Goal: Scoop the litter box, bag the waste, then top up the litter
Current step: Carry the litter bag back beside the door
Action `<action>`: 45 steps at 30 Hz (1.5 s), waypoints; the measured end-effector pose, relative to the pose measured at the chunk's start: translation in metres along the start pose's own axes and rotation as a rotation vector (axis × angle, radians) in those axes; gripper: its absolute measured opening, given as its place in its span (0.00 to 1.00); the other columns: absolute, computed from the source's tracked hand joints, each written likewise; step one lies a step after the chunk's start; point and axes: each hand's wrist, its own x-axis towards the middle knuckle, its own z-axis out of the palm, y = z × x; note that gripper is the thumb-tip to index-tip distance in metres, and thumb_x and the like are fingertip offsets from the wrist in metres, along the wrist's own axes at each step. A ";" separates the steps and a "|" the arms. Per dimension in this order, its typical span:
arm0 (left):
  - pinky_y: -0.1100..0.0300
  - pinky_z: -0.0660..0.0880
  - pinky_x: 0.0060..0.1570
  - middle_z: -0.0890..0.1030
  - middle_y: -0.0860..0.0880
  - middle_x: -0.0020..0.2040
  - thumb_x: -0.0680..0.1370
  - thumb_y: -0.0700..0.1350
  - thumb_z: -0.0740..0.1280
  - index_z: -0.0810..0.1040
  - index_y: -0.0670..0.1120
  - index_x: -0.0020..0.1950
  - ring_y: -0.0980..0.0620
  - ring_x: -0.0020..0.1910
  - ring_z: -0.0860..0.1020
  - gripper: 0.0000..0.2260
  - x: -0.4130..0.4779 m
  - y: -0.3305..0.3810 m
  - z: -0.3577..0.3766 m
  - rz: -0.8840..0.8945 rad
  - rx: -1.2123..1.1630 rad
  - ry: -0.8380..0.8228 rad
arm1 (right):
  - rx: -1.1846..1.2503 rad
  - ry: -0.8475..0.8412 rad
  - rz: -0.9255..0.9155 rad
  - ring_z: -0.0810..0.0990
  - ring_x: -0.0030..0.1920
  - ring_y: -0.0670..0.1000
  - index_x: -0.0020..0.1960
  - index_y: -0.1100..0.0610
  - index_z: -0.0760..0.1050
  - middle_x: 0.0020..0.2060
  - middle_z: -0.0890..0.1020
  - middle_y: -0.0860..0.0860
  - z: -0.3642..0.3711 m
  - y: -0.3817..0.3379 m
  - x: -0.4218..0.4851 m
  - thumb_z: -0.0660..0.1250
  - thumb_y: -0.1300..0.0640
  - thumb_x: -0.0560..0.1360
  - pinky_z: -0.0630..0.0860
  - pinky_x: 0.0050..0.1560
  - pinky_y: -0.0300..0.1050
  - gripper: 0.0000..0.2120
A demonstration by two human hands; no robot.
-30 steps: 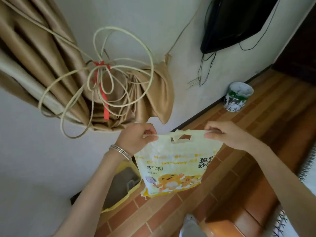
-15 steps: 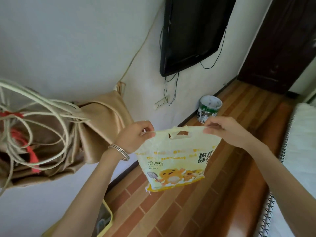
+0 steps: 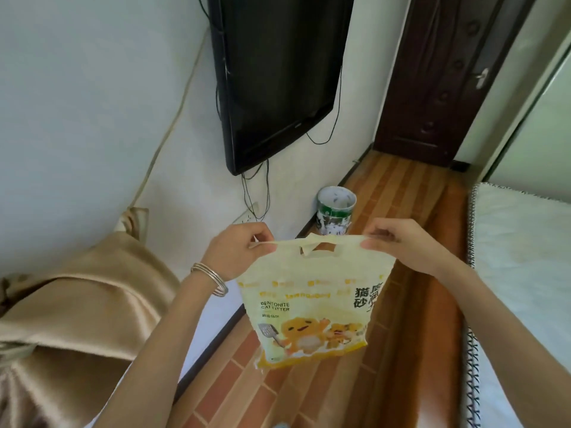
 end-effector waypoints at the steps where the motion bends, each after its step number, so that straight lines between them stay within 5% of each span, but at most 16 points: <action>1: 0.52 0.73 0.48 0.77 0.62 0.38 0.73 0.53 0.68 0.72 0.61 0.35 0.57 0.44 0.75 0.09 0.014 -0.002 -0.001 0.012 -0.011 -0.005 | -0.006 0.012 0.009 0.76 0.37 0.39 0.40 0.46 0.74 0.36 0.79 0.44 -0.003 0.004 0.010 0.68 0.54 0.73 0.69 0.37 0.30 0.05; 9: 0.50 0.74 0.49 0.77 0.61 0.38 0.74 0.50 0.68 0.72 0.59 0.36 0.56 0.44 0.76 0.09 0.126 -0.017 -0.008 0.101 -0.004 -0.085 | -0.028 0.126 0.087 0.74 0.36 0.40 0.40 0.48 0.75 0.34 0.78 0.44 -0.026 0.039 0.083 0.68 0.55 0.73 0.68 0.37 0.31 0.05; 14: 0.50 0.75 0.47 0.78 0.61 0.39 0.70 0.57 0.65 0.74 0.59 0.37 0.56 0.44 0.77 0.05 0.178 -0.022 -0.003 0.158 -0.013 -0.111 | -0.053 0.123 0.128 0.77 0.39 0.45 0.43 0.55 0.77 0.38 0.80 0.49 -0.039 0.061 0.109 0.68 0.55 0.73 0.70 0.39 0.35 0.03; 19: 0.51 0.75 0.47 0.78 0.59 0.38 0.74 0.49 0.69 0.74 0.57 0.38 0.56 0.43 0.77 0.06 0.220 -0.022 0.009 0.194 -0.008 -0.124 | -0.044 0.131 0.144 0.76 0.38 0.40 0.42 0.52 0.76 0.37 0.79 0.45 -0.050 0.082 0.128 0.68 0.56 0.73 0.70 0.38 0.31 0.02; 25: 0.61 0.69 0.38 0.76 0.61 0.36 0.73 0.50 0.69 0.75 0.55 0.38 0.61 0.39 0.73 0.06 0.273 -0.008 0.035 0.188 0.008 -0.125 | -0.031 0.155 0.166 0.74 0.36 0.39 0.40 0.54 0.75 0.35 0.78 0.46 -0.073 0.129 0.149 0.69 0.57 0.73 0.68 0.38 0.30 0.04; 37: 0.54 0.74 0.46 0.78 0.60 0.38 0.73 0.51 0.70 0.77 0.55 0.39 0.57 0.41 0.75 0.04 0.425 0.052 0.108 0.124 -0.024 -0.127 | -0.081 0.119 0.162 0.75 0.37 0.44 0.41 0.50 0.75 0.36 0.79 0.47 -0.185 0.260 0.217 0.68 0.52 0.73 0.70 0.39 0.38 0.04; 45: 0.50 0.75 0.47 0.79 0.57 0.39 0.73 0.49 0.70 0.76 0.56 0.38 0.54 0.42 0.76 0.06 0.502 0.088 0.158 0.098 -0.086 -0.124 | -0.085 0.083 0.152 0.73 0.35 0.43 0.40 0.47 0.74 0.35 0.77 0.46 -0.249 0.337 0.253 0.67 0.53 0.74 0.67 0.36 0.34 0.05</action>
